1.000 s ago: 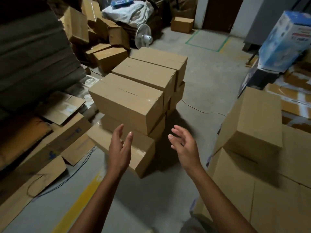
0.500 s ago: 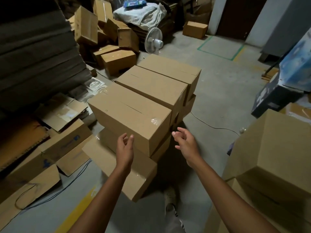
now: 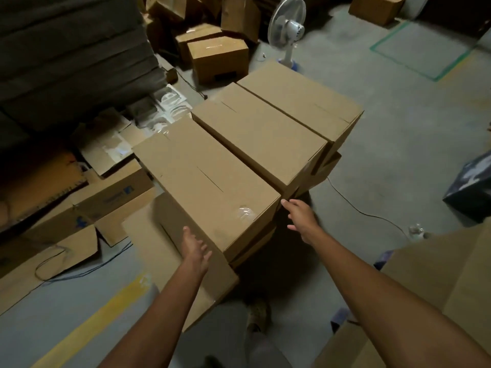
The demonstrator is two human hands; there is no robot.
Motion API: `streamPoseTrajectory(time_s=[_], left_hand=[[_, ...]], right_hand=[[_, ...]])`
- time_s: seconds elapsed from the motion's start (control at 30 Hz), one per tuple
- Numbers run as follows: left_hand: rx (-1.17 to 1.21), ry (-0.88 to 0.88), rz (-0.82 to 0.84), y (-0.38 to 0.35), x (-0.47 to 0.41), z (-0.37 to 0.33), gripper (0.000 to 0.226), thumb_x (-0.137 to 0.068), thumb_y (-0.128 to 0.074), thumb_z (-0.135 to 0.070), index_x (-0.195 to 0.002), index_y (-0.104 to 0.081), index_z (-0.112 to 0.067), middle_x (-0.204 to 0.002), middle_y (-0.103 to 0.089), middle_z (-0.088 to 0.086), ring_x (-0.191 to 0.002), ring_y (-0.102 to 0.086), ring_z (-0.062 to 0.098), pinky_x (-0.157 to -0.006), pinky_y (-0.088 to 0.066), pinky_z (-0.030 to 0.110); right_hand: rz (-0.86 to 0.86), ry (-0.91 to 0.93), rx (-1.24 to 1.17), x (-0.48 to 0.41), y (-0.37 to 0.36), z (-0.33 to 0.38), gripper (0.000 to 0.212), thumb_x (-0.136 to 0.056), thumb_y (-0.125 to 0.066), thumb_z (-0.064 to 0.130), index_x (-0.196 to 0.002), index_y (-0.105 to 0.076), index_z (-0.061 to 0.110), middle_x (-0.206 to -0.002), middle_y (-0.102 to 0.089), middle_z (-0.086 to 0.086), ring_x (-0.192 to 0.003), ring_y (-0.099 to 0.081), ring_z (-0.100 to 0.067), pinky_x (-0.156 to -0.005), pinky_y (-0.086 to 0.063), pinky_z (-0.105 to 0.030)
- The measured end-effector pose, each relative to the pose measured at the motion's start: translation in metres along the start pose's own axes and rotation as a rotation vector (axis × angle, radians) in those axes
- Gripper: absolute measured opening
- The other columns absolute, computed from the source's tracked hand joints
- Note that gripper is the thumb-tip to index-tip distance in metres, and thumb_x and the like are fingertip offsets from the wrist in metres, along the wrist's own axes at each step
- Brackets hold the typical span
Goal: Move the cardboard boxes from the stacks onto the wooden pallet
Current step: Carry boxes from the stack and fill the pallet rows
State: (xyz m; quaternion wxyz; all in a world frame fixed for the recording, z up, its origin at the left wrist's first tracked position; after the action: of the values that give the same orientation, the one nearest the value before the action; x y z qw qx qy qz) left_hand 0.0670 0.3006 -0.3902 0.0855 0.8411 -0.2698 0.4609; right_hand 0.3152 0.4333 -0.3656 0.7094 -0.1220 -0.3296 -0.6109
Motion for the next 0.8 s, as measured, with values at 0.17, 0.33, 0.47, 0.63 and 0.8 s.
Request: streamPoseTrajectory(time_s=[0.17,0.33,0.47,0.63,0.8], left_hand=[[0.000,0.047,-0.038,-0.014,-0.012,0.008,0.073,-0.104,-0.032,-0.057,-0.159,-0.019,-0.011,-0.165,-0.021,0.014,-0.152,-0.021,0.031,-0.122,-0.021,0.049],[-0.010,0.062,0.053,-0.017,-0.030,0.020,0.051,-0.106,-0.033,-0.052,-0.131,-0.054,-0.014,-0.137,-0.057,0.013,-0.129,-0.049,0.032,-0.109,-0.040,0.048],[-0.115,0.026,0.035,-0.009,-0.032,0.016,0.033,-0.107,-0.039,-0.039,-0.101,-0.065,-0.019,-0.105,-0.067,0.008,-0.102,-0.060,0.026,-0.097,-0.048,0.044],[-0.271,-0.080,-0.053,0.008,-0.030,-0.005,0.020,-0.097,-0.055,-0.019,-0.107,-0.061,-0.003,-0.090,-0.065,0.010,-0.074,-0.059,0.020,-0.060,-0.044,0.029],[-0.147,-0.213,-0.150,0.023,-0.021,-0.043,0.017,-0.094,-0.063,-0.025,-0.100,-0.060,-0.009,-0.101,-0.067,0.015,-0.090,-0.063,0.027,-0.075,-0.048,0.039]], right_hand=[[0.083,0.059,0.134,-0.031,-0.015,0.015,0.057,-0.105,-0.042,0.050,-0.155,-0.034,0.024,-0.158,-0.039,-0.003,-0.144,-0.038,-0.027,-0.116,-0.037,-0.049],[0.076,0.073,0.252,-0.050,-0.034,0.021,0.066,-0.104,-0.038,0.055,-0.159,-0.026,0.021,-0.163,-0.028,-0.007,-0.146,-0.033,-0.030,-0.114,-0.034,-0.046],[0.059,0.017,0.273,-0.060,-0.040,0.023,0.074,-0.101,-0.043,0.059,-0.159,-0.026,0.016,-0.164,-0.020,-0.009,-0.146,-0.032,-0.033,-0.114,-0.034,-0.048],[0.020,0.037,0.340,-0.067,-0.052,0.021,0.063,-0.093,-0.052,0.065,-0.134,-0.058,0.017,-0.141,-0.047,-0.006,-0.130,-0.043,-0.027,-0.103,-0.042,-0.044],[0.014,0.078,0.180,-0.052,-0.078,0.043,0.044,-0.095,-0.061,0.051,-0.113,-0.051,0.012,-0.115,-0.057,-0.007,-0.101,-0.055,-0.020,-0.075,-0.045,-0.029]])
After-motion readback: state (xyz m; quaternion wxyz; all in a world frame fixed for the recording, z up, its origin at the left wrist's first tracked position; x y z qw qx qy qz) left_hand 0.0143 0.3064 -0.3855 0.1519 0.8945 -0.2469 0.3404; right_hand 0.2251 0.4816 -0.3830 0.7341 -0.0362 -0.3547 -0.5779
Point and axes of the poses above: each hand's wrist, its own x-axis away from the middle knuckle, its own y-axis out of the back of the hand, z = x × y, the point moved 3 cm from there along -x, towards the middle knuckle
